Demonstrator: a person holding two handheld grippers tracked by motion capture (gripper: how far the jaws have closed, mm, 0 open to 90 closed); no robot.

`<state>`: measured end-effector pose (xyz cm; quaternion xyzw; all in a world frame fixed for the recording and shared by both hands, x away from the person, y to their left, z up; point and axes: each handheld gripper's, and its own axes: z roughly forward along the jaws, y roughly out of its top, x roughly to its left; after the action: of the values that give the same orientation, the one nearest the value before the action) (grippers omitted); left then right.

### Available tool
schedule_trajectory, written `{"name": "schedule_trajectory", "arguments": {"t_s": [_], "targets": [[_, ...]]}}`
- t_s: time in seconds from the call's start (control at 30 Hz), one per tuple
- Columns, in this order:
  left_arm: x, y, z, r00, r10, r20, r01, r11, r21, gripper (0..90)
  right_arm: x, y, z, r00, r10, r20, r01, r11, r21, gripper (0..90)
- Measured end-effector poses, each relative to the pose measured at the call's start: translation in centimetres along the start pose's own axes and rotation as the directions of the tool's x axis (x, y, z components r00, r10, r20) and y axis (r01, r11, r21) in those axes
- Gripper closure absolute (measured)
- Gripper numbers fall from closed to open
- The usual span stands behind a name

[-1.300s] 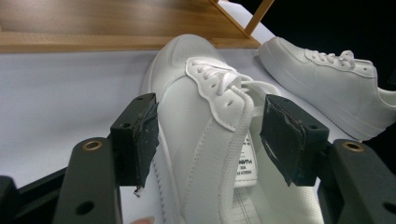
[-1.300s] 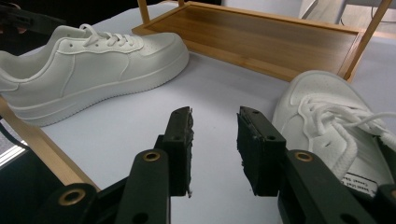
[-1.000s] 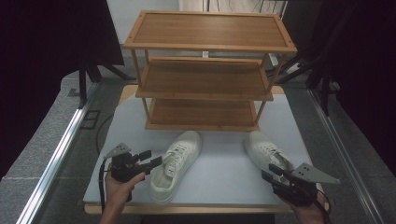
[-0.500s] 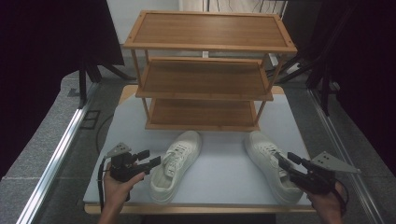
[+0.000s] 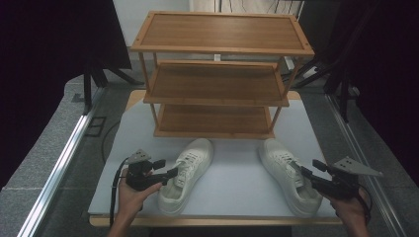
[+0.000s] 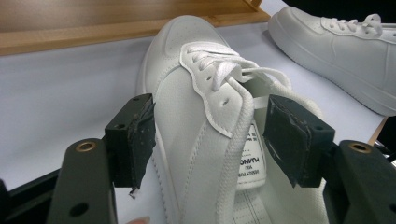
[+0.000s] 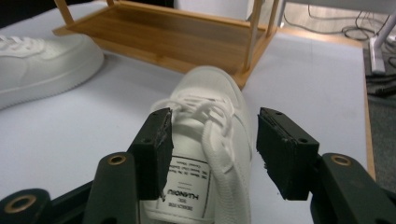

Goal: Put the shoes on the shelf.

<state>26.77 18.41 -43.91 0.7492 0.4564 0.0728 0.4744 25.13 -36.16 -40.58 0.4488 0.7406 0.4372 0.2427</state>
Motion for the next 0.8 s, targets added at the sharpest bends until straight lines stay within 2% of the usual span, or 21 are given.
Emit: {"name": "schedule_trajectory", "arguments": {"t_s": [0.17, 0.27, 0.3, 0.4, 0.5, 0.6, 0.7, 0.8], "targets": [[-0.1, 0.1, 0.8, 0.9999, 0.007, -0.009, -0.007, 0.9998, 0.017, 34.4, -0.4, -0.4, 1.2, 0.9999, 0.006, -0.013, -0.006, 0.999, 0.034, 44.6], [-0.1, 0.1, 1.3, 0.9994, 0.017, -0.029, -0.016, 0.9991, 0.038, 35.3, -0.5, -0.5, 2.0, 0.9998, -0.001, -0.021, 0.003, 0.998, 0.062, 44.7], [-0.1, 0.1, 1.5, 0.9992, 0.017, -0.036, -0.015, 0.9989, 0.045, 37.1, -0.5, -0.7, 2.8, 0.9997, -0.011, -0.024, 0.012, 0.997, 0.078, 45.1], [-0.1, 0.0, 2.0, 0.9985, 0.021, -0.051, -0.018, 0.9979, 0.063, 38.8, -0.7, -0.7, 3.4, 0.9996, -0.009, -0.026, 0.011, 0.996, 0.091, 46.3], [-0.1, -0.1, 2.9, 0.9956, 0.046, -0.082, -0.038, 0.9949, 0.093, 43.7, -1.2, -1.0, 4.4, 0.9999, -0.002, -0.013, 0.004, 0.991, 0.134, 52.0], [0.0, 0.0, 3.1, 0.9975, 0.025, -0.066, -0.020, 0.9961, 0.086, 47.7, -1.6, -1.3, 5.0, 0.9999, 0.008, -0.010, -0.007, 0.990, 0.142, 56.5], [0.0, 0.1, 3.3, 0.9981, 0.026, -0.057, -0.021, 0.9963, 0.084, 54.6, -1.8, -1.5, 5.2, 0.9997, 0.013, -0.019, -0.010, 0.990, 0.144, 58.4], [0.1, 0.2, 3.5, 0.9982, 0.023, -0.056, -0.018, 0.9963, 0.084, 57.0, -1.9, -1.4, 5.4, 0.9997, 0.003, -0.023, 0.001, 0.987, 0.159, 59.8]]}}
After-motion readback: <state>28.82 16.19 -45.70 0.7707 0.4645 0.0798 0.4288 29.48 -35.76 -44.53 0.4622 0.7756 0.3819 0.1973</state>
